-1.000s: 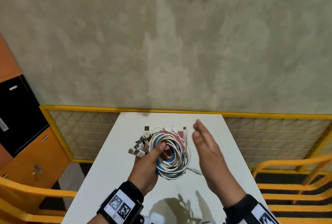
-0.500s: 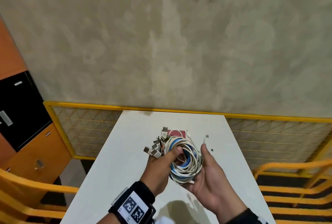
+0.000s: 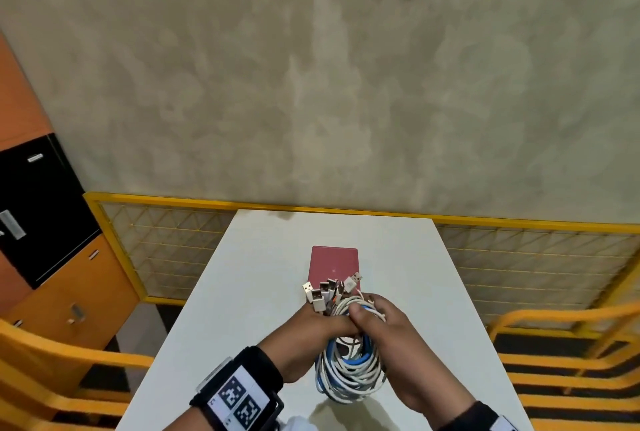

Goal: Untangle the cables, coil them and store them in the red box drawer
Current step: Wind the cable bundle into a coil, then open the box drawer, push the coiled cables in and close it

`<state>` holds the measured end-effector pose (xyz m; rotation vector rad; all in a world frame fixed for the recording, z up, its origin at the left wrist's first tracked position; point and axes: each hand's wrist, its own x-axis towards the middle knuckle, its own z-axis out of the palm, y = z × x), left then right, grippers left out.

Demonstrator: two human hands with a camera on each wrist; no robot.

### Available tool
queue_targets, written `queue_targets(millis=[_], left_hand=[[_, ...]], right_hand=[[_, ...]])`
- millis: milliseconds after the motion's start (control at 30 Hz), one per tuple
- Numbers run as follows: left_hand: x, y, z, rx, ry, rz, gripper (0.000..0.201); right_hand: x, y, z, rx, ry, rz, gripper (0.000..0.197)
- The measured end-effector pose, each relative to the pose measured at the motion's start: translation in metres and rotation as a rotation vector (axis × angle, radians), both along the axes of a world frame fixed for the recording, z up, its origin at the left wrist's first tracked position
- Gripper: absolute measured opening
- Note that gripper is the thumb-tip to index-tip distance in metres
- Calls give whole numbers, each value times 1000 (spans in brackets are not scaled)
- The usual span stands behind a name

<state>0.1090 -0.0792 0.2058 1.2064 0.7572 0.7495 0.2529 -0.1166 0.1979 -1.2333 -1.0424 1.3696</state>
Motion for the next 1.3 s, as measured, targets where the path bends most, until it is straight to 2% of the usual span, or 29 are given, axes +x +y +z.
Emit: queue_targets(millis=[167, 300, 400, 467, 533, 633, 767, 833, 967, 1067, 1100, 1200, 1300], left_hand=[[-3, 2, -1, -207, -43, 65, 30], [-3, -1, -4, -379, -69, 20, 24], [-1, -1, -6, -404, -78, 48, 20], [1, -1, -8, -402, -86, 90, 24], [2, -1, -12, -409, -101, 136, 27], [2, -1, -19, -426, -130, 184, 29], [-5, -1, -33, -467, -195, 256, 36], [-11, 1, -42, -508, -232, 294, 33], [-30, 14, -60, -580, -330, 299, 26], [-48, 25, -71, -632, -418, 312, 22], [-56, 30, -78, -648, -447, 338, 27], [-81, 44, -99, -721, -567, 346, 72], [-105, 54, -100, -701, -633, 352, 84]], right_hand=[[-5, 2, -8, 7, -13, -34, 28], [-3, 6, -9, -45, -59, -3, 33], [-1, 12, -8, -79, -99, 26, 40], [2, 20, -13, -75, -167, 38, 57], [3, 26, -15, -46, -205, 58, 57], [5, 31, -18, -53, -128, 101, 53], [-3, 42, -35, -47, -110, 134, 68], [-10, 46, -40, -66, -84, 129, 67], [-23, 62, -54, -196, 140, 94, 73], [-25, 80, -79, -354, 309, -2, 55], [-23, 88, -96, -421, 342, -68, 53], [-21, 108, -129, -572, 378, -215, 48], [-26, 125, -151, -671, 368, -325, 30]])
